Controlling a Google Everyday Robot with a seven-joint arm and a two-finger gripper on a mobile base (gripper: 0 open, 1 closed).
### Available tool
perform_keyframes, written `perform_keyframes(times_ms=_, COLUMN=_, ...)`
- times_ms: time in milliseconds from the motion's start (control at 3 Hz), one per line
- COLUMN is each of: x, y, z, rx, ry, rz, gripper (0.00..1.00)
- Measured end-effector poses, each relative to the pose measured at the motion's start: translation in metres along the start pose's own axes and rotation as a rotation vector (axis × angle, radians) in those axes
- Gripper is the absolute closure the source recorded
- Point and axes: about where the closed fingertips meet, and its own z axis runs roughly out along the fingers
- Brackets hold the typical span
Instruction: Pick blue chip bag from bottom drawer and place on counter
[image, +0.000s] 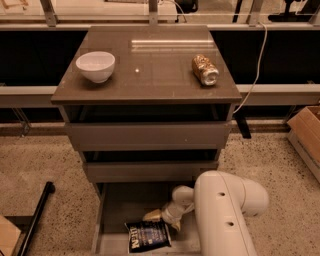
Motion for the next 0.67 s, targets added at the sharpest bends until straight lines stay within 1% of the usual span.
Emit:
perform_keyframes(times_ms=333, x=0.0036, y=0.0029, z=0.0108, rx=0.015, ry=0.028, rz=0.010, gripper=0.19)
perform_keyframes(times_ms=667, x=0.0042, y=0.0042, z=0.0081, rx=0.015, ry=0.028, rz=0.010, gripper=0.42)
